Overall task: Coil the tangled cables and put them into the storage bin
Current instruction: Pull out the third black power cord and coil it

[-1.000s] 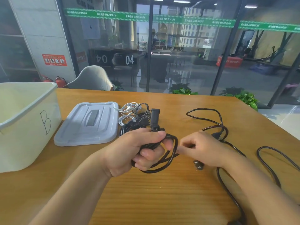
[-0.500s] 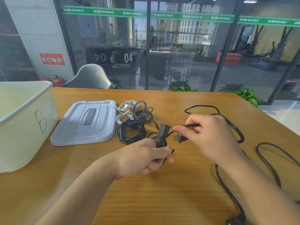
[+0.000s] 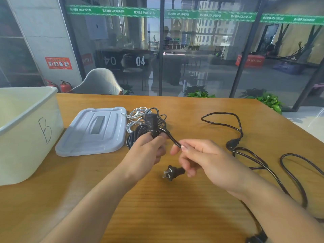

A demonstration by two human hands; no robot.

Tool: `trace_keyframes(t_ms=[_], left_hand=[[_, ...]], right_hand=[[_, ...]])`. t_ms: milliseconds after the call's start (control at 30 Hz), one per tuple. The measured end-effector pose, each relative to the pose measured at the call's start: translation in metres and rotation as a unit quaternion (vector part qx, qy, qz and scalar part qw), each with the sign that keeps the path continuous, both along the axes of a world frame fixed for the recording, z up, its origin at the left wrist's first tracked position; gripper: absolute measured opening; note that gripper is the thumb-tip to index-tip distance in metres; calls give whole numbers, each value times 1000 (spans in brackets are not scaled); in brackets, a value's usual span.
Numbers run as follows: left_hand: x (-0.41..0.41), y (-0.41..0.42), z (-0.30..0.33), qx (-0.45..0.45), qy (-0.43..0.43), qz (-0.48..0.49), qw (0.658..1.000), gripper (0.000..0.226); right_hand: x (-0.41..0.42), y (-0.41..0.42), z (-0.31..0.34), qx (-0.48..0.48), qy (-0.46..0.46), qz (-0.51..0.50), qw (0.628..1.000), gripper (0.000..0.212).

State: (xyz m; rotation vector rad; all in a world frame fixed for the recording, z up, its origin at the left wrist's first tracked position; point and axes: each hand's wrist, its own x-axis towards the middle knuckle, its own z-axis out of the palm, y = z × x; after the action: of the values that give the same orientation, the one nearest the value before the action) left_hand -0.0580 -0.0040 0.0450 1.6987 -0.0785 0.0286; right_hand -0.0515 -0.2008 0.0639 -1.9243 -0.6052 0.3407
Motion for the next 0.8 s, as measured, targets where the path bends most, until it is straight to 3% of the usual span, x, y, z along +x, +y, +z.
trace_keyframes(t_ms=[200,333,400,500,800], left_hand=[[-5,-2,2,-100,-25,23,994,36],[-6,-4,1,-20,-68,-16,997,51],[-5,-5,1,-39,-69,-25,997,56],[-7,-6,1,-126,-48,-67,989,44],[-8,-4,8,-265,-51,-130,954,33]], right_hand=[[-8,11,-5,27,124,119,985,36],[-11,17,-10,41,161,173,971,38],[-12,19,-12,43,161,180,970,38],[-14,24,-16,44,148,173,973,38],[-7,24,-23,0,18,183,983,40]])
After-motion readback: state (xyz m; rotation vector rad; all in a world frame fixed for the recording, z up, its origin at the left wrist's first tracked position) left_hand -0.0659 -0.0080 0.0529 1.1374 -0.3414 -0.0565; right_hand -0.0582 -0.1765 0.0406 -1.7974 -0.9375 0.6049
